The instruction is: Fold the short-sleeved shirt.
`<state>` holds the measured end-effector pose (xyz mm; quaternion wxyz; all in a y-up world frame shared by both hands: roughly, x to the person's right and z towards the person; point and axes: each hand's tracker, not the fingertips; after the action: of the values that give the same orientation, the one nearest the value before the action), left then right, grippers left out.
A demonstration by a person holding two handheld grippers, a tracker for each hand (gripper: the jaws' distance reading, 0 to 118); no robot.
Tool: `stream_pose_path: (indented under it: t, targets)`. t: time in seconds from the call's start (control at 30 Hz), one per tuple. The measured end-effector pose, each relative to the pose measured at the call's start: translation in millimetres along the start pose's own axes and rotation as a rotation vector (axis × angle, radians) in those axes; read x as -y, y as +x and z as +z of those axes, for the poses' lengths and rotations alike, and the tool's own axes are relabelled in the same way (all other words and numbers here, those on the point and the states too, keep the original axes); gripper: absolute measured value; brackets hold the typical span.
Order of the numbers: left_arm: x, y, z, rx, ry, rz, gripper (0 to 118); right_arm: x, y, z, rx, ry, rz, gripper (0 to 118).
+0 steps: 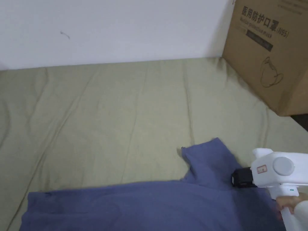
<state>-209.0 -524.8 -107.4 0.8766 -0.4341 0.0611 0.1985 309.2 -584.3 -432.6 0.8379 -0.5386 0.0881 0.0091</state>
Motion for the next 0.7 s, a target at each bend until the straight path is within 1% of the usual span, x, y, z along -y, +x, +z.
stream_pose_path:
  t: [0.03, 0.07, 0.1, 0.13, 0.17, 0.2, 0.23, 0.27, 0.37, 0.47, 0.5, 0.53, 0.57, 0.6, 0.63, 0.67, 0.7]
  targets:
    - [-2, -1, -4, -0.008, -0.003, 0.002, 0, -4, -1, 6, 0.002, -0.014, 0.003, 86]
    - [-4, 0, -6, -0.01, -0.01, -0.002, 0, -5, -3, 12, 0.008, -0.011, 0.01, 83]
    - [-5, 0, -6, -0.014, -0.014, -0.004, 10, -4, -5, 19, 0.012, 0.007, 0.036, 64]
    - [-11, -1, -12, -0.023, -0.015, -0.004, 29, -2, -6, 23, -0.021, 0.016, 0.046, 40]
    - [-18, -3, -17, -0.018, -0.012, -0.015, 54, -2, -7, 22, -0.056, -0.001, 0.024, 11]
    - [-38, -5, -30, -0.003, 0.011, -0.025, 77, -2, -8, 21, -0.028, -0.024, 0.03, 2]
    - [-52, -5, -41, -0.017, 0.016, -0.029, 82, -1, -10, 22, -0.021, -0.023, 0.058, 2]
    - [-65, -6, -51, -0.03, 0.013, -0.03, 83, -1, -11, 24, -0.011, -0.016, 0.07, 2]
    - [-109, -10, -88, -0.048, 0.003, -0.025, 83, -4, -4, 29, -0.035, -0.013, 0.017, 2]
    - [-134, -15, -131, -0.177, -0.038, -0.068, 82, -5, -3, 30, -0.041, -0.008, 0.01, 2]
    - [-134, -16, -145, -0.174, -0.086, -0.087, 77, -5, -3, 30, -0.04, -0.008, 0.01, 2]
    - [-133, -17, -157, -0.163, -0.164, -0.087, 60, -4, -8, 31, -0.036, -0.008, 0.012, 2]
    - [-125, -16, -168, -0.188, -0.218, -0.106, 49, -5, -9, 32, -0.03, -0.008, 0.013, 2]
    - [-125, -15, -164, -0.197, -0.121, -0.157, 48, -5, -10, 35, -0.029, -0.009, 0.011, 2]
    - [-129, -11, -156, -0.207, -0.131, -0.13, 43, -6, -11, 39, -0.031, -0.003, 0.008, 2]
    - [-131, -9, -150, -0.211, -0.125, -0.135, 25, -8, -10, 45, -0.051, 0.009, 0.008, 2]
    - [-130, -9, -145, -0.211, -0.12, -0.145, 2, -10, -10, 53, -0.074, 0.028, -0.003, 2]
